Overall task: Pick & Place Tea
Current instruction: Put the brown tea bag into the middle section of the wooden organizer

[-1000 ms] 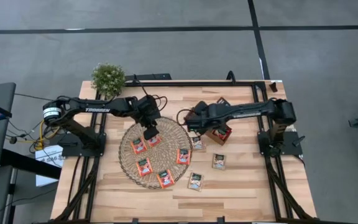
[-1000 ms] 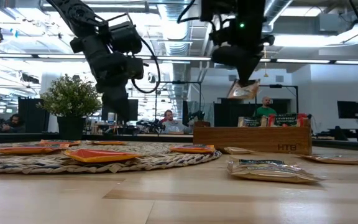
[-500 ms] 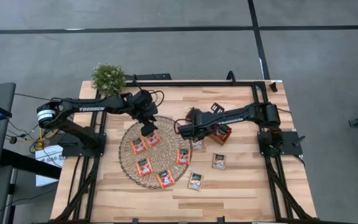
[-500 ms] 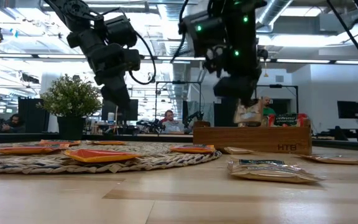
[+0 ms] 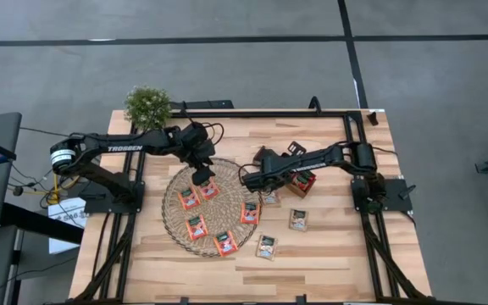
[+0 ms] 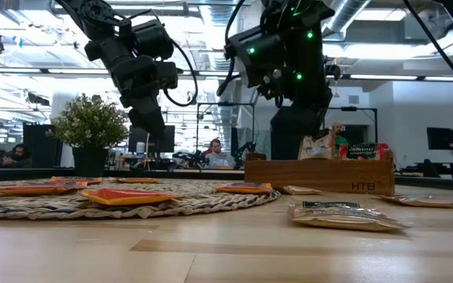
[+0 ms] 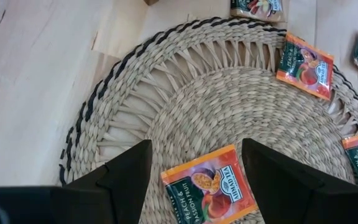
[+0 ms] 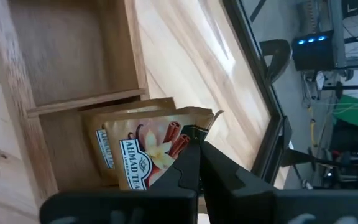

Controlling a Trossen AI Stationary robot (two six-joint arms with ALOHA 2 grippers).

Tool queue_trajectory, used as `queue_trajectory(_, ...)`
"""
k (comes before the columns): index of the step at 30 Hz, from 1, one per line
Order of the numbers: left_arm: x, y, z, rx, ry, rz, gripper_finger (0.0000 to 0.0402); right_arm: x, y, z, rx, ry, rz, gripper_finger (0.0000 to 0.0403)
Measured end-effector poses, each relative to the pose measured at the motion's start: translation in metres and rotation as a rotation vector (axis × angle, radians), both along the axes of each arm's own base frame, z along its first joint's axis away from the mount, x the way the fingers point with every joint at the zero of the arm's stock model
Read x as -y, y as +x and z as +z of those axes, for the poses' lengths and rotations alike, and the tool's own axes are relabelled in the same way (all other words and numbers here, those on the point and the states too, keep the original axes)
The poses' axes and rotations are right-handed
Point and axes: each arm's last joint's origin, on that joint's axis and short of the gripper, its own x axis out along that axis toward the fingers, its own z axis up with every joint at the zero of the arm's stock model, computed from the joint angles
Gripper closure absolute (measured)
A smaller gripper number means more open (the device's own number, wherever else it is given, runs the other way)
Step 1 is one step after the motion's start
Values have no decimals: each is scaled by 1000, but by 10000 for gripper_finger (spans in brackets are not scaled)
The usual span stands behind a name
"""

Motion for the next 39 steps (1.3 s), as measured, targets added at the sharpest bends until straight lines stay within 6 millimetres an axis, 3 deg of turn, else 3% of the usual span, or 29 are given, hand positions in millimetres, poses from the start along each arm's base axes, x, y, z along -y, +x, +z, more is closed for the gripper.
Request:
queue_trajectory(33, 0, 0, 0, -1, 0, 0, 161, -3, 2, -4, 3, 16, -4, 402)
queue_trajectory(39, 0, 0, 0, -1, 2, -4, 161, -3, 1, -4, 2, 39, -15, 372)
